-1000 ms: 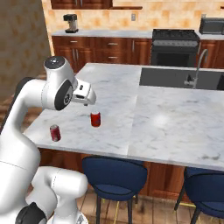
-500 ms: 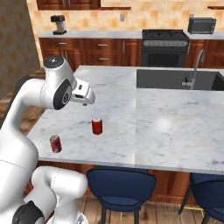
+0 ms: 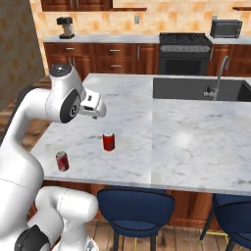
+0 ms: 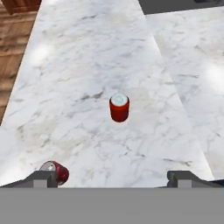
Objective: Four empty soda cans are scattered around the kitchen. Gather all the cans and cluster them next to the stove for recycling.
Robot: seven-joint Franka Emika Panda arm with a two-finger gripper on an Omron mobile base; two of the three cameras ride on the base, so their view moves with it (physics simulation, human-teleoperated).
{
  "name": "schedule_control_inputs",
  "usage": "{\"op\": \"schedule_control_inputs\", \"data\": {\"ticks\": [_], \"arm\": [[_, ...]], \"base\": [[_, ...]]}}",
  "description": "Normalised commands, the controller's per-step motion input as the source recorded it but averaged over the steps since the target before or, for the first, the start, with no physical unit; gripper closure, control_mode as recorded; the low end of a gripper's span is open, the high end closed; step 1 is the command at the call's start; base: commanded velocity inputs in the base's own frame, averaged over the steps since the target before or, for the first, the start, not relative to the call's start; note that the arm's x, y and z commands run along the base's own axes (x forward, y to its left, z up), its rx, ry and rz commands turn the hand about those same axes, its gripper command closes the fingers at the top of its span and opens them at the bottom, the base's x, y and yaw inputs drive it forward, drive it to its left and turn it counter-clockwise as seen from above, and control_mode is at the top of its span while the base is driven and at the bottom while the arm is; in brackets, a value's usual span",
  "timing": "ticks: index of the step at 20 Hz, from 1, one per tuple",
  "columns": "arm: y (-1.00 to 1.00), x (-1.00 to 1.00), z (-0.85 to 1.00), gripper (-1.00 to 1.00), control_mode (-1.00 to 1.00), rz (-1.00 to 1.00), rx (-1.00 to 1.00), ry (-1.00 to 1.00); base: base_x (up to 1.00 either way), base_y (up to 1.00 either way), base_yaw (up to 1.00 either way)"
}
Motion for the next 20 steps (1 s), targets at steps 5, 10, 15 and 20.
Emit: {"op": "schedule_control_inputs", "data": {"ticks": [5,10,15,20], "arm": [[0.88,0.10,-0.12,-1.00,-1.00,0.00,0.00,0.22],[0.71,0.02,-0.01,-1.00,-1.00,0.00,0.00,0.32],[0.07,-0.17,-0.02,-1.00,-1.00,0.01,0.00,0.14],[0.21,-0.25,-0.36,-1.00,-1.00,0.08,0.00,-0.07]], "base": [[0.00,0.00,0.00],[0.00,0.00,0.00],[0.00,0.00,0.00],[0.00,0.00,0.00]]}}
